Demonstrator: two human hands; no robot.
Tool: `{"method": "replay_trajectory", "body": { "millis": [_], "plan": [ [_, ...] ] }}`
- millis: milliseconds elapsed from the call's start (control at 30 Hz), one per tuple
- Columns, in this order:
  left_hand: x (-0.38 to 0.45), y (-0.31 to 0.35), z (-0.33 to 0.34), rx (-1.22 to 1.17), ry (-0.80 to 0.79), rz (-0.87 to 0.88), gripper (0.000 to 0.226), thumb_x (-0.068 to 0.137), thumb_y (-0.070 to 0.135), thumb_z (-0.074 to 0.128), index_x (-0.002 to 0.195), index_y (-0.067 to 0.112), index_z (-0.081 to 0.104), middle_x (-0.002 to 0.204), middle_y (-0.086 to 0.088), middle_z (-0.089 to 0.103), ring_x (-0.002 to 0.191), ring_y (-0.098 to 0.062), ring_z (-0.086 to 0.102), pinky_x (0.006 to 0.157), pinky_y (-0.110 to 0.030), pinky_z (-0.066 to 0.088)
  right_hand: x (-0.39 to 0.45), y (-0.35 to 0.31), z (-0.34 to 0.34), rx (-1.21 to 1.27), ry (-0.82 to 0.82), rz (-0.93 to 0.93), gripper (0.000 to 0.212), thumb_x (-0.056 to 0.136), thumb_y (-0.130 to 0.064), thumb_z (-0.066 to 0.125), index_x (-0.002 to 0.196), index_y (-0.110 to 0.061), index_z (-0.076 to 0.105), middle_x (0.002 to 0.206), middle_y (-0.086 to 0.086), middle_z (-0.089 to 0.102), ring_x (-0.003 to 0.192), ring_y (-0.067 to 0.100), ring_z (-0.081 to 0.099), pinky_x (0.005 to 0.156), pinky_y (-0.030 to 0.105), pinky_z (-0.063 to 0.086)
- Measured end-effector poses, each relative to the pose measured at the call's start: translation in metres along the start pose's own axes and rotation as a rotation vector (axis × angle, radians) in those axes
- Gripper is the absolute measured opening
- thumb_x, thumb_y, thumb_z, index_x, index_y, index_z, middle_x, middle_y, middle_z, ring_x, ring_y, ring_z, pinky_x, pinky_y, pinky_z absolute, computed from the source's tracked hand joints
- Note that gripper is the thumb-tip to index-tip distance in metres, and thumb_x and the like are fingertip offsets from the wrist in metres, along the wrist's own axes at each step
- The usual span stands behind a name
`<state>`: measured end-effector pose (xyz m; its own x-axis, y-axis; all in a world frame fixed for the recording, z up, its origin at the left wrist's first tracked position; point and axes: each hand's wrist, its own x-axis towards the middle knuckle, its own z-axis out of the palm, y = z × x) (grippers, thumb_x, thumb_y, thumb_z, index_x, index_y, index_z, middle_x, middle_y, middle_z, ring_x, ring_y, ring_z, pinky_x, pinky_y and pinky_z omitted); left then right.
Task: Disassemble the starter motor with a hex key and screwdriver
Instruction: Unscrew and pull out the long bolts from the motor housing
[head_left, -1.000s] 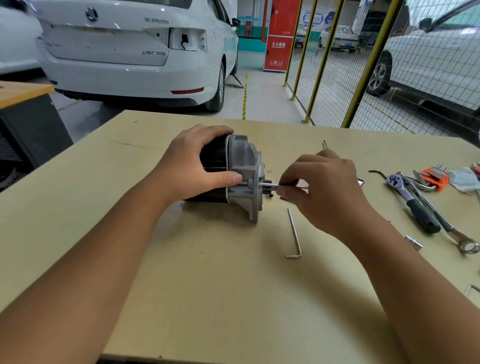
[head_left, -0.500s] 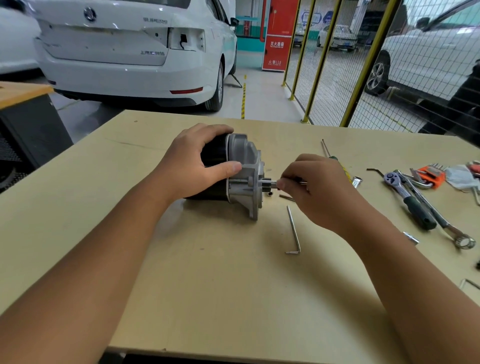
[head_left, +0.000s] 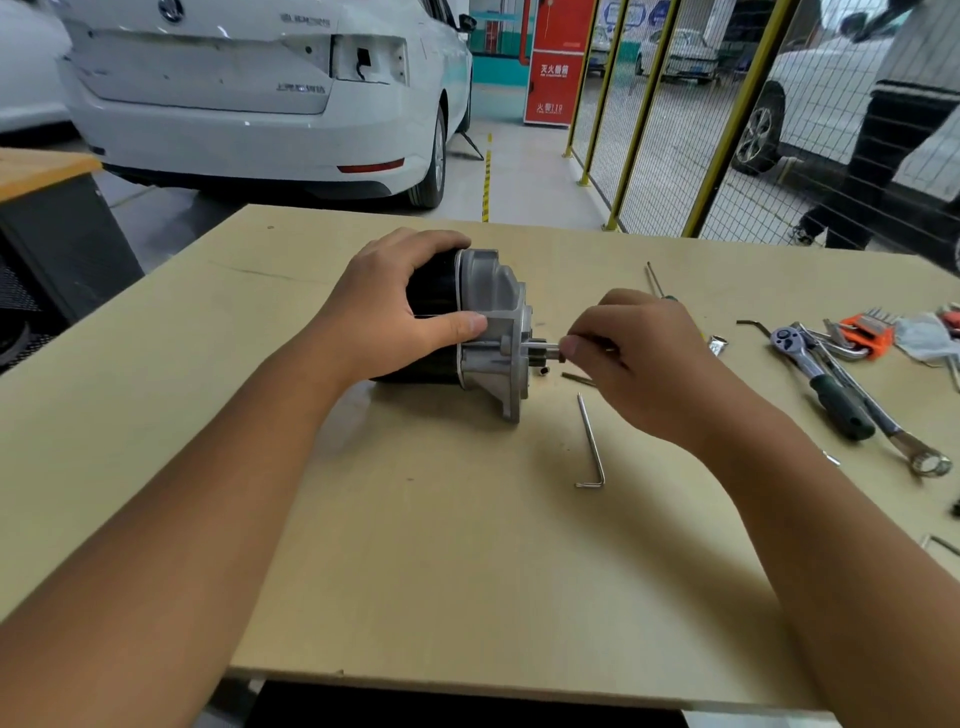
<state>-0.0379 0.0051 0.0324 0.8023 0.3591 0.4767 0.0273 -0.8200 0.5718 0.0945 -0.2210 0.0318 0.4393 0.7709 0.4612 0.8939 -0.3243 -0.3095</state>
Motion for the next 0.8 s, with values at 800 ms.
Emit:
{"method": "replay_trajectory", "body": {
  "millis": [800],
  "plan": [
    [-0.0013, 0.0006, 0.0001, -0.007, 0.003, 0.009, 0.073, 0.075, 0.053, 0.075, 0.141, 0.028, 0.060, 0.129, 0.008, 0.061, 0.123, -0.019, 0.055, 0.109, -0.045, 0.045, -0.0017, -0.0077, 0.0012, -0.029, -0.004, -0.024, 0.015, 0.097, -0.021, 0.066, 0.093, -0.010, 0.076, 0.087, 0.004, 0.064, 0.082, 0.026, 0.059, 0.077, 0.039, 0.047]
  ]
}}
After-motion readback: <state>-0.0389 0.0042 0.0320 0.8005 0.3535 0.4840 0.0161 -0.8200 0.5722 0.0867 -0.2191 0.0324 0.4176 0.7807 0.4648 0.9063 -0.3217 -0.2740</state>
